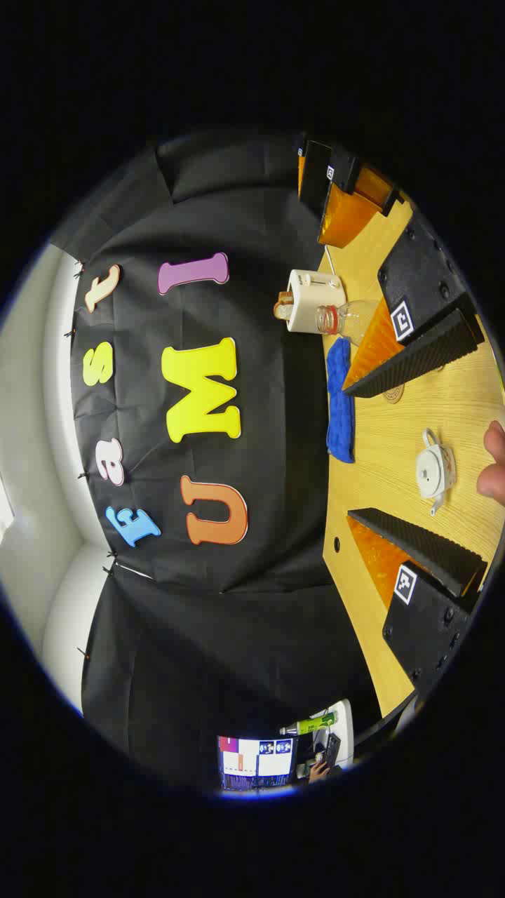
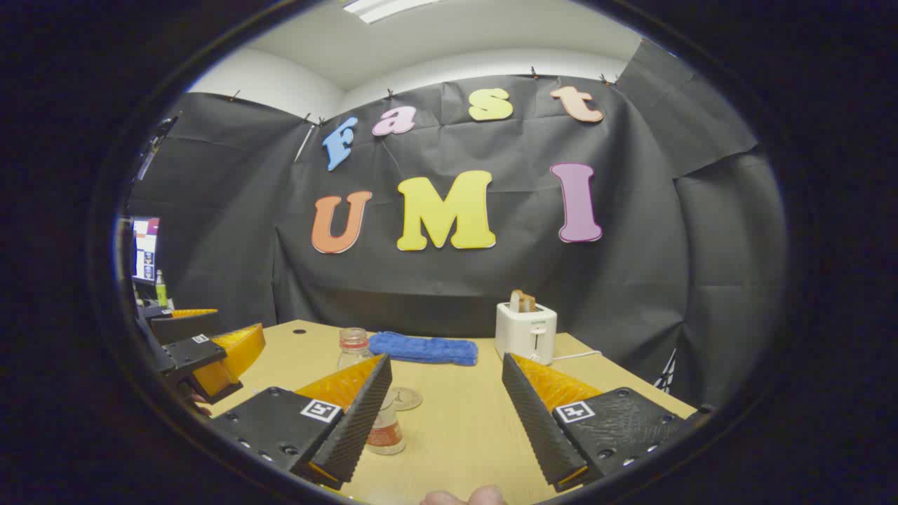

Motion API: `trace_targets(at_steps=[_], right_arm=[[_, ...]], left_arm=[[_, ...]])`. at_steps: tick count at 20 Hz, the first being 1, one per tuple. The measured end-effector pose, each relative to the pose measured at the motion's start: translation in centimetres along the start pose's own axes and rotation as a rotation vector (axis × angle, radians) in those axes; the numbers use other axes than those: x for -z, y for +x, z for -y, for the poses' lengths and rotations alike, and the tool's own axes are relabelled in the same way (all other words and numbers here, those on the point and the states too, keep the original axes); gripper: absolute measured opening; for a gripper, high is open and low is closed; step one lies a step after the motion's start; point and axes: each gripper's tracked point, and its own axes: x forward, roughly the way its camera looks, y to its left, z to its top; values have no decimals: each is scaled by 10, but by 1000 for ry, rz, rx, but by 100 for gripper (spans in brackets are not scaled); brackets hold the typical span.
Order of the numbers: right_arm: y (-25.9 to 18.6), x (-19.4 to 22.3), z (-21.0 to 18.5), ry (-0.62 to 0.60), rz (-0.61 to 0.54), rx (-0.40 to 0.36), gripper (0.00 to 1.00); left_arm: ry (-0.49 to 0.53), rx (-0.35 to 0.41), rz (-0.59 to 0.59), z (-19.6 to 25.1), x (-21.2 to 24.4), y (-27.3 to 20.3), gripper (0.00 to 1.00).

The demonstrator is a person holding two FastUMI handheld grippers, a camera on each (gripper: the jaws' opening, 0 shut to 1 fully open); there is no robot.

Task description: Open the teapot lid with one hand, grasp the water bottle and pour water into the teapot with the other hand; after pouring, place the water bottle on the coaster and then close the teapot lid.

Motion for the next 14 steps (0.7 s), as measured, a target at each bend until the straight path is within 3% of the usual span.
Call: trace_targets(at_steps=[14], right_arm=[[-1,5,-4,-17,2,2,96]], left_arm=[[11,23,-21,5,7,2,99]])
